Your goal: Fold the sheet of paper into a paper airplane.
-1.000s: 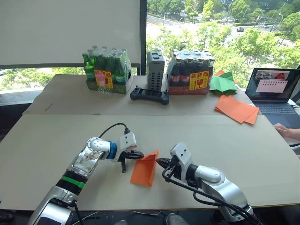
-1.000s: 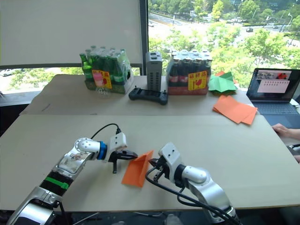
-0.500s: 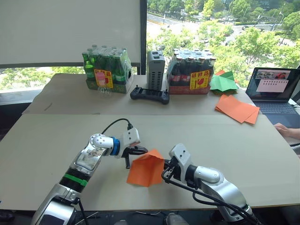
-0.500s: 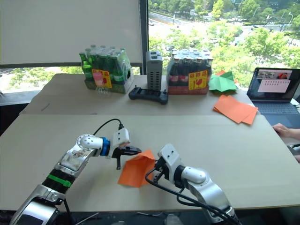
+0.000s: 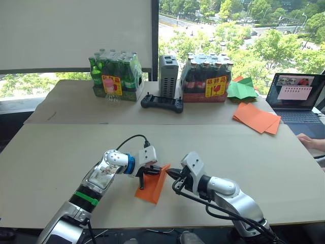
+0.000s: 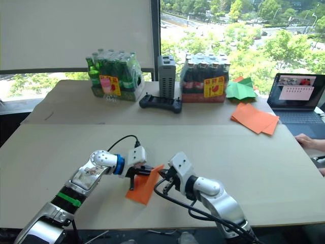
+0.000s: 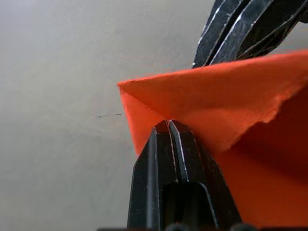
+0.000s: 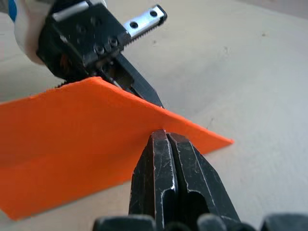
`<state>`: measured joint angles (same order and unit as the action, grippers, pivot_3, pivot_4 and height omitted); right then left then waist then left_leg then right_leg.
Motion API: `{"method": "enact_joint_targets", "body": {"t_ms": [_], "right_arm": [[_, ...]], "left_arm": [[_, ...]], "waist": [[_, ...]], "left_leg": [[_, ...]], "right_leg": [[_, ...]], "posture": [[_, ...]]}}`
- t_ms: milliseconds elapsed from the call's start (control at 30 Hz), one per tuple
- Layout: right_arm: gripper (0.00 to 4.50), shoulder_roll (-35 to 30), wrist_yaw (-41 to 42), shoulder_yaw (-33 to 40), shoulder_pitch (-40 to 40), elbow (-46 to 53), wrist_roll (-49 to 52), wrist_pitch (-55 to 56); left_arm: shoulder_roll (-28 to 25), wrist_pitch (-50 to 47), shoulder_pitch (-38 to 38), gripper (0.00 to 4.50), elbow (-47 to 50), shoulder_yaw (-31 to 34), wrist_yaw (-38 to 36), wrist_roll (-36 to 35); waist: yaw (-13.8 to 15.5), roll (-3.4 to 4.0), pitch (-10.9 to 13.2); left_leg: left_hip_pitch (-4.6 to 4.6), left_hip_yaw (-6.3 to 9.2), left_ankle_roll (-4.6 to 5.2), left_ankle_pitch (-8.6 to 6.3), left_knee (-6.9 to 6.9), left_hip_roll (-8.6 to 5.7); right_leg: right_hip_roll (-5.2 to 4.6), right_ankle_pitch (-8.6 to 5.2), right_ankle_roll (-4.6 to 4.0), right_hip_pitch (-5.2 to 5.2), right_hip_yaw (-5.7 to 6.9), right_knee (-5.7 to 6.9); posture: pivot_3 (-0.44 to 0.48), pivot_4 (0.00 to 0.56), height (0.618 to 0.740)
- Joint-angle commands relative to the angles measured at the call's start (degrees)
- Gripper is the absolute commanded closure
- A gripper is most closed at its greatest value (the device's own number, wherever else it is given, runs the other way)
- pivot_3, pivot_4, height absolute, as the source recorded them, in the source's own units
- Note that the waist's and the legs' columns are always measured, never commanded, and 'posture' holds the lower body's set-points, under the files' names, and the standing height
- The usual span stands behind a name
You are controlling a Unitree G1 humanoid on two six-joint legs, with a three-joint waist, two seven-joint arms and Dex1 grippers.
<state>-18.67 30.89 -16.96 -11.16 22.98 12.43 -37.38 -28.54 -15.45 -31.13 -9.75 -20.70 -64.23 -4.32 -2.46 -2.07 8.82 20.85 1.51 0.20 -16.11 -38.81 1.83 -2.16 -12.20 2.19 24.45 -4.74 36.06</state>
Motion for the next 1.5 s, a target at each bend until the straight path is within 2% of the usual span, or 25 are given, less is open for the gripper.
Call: {"method": "enact_joint_targets", "body": {"t_ms": [33,267,633,1033,1233,1333,1500], "right_arm": [[4.5,0.9,-0.4,-0.6,-1.0,0.9,0.0,0.7],[4.5,2.0,-0.5,-1.7,-1.8,-0.6,-0.6,1.3],[4.5,2.2,-0.2,-3.1,-2.3,-2.2,-1.6,2.0],[4.5,1.5,0.3,-4.0,-3.0,-5.4,-3.8,2.6],[4.5,1.4,0.5,-3.8,-3.0,-5.6,-4.1,2.6],[4.5,1.3,0.7,-3.7,-3.0,-5.6,-4.2,2.5],[4.5,1.2,0.8,-3.4,-3.0,-5.3,-4.3,2.4]], "left_arm": [[0.8,-0.2,0.2,4.48,0.1,-0.3,-0.3,0.0],[4.7,-6.2,-0.1,4.48,1.9,1.9,-0.8,-4.9],[-1.3,-5.3,2.7,4.48,0.0,5.0,-0.6,-3.5],[-5.6,-7.6,2.7,4.48,6.4,8.6,0.7,-5.2],[-5.8,-8.3,2.0,4.48,8.9,9.4,0.9,-6.0],[-5.7,-9.3,4.0,4.48,10.9,8.0,-0.7,-7.0],[-5.0,-6.4,6.6,4.48,7.5,5.4,-0.5,-4.7]], "waist": [[0.0,0.0,0.0],[0.1,0.0,0.0],[-0.2,0.0,0.0],[-0.1,0.02,0.0],[0.0,0.02,0.0],[0.0,0.02,0.0],[-0.1,0.03,0.0]], "left_leg": [[0.02,0.0,0.0,0.0,0.0,0.0],[0.06,0.01,0.0,0.0,-0.05,-0.02],[-0.04,0.03,0.0,0.0,-0.03,0.01],[0.01,0.04,0.0,0.0,-0.03,0.01],[0.04,0.03,0.0,0.0,-0.03,0.0],[0.04,0.03,0.0,0.0,-0.03,0.0],[0.0,0.02,0.0,0.0,-0.02,0.01]], "right_leg": [[0.0,0.0,0.0,0.0,0.0,-0.02],[-0.03,0.01,0.0,0.0,0.02,-0.02],[0.0,0.02,-0.03,-0.02,0.03,0.05],[-0.01,0.02,-0.03,0.02,0.05,0.02],[-0.03,0.02,-0.03,0.02,0.05,0.0],[-0.03,0.02,-0.03,0.02,0.05,0.0],[-0.02,0.02,-0.04,0.02,0.05,0.03]], "posture": [[0.0,0.15,0.733],[0.0,0.15,0.733],[0.0,0.15,0.733],[0.0,0.15,0.733],[0.0,0.15,0.733],[0.0,0.15,0.733],[0.0,0.15,0.733]]}}
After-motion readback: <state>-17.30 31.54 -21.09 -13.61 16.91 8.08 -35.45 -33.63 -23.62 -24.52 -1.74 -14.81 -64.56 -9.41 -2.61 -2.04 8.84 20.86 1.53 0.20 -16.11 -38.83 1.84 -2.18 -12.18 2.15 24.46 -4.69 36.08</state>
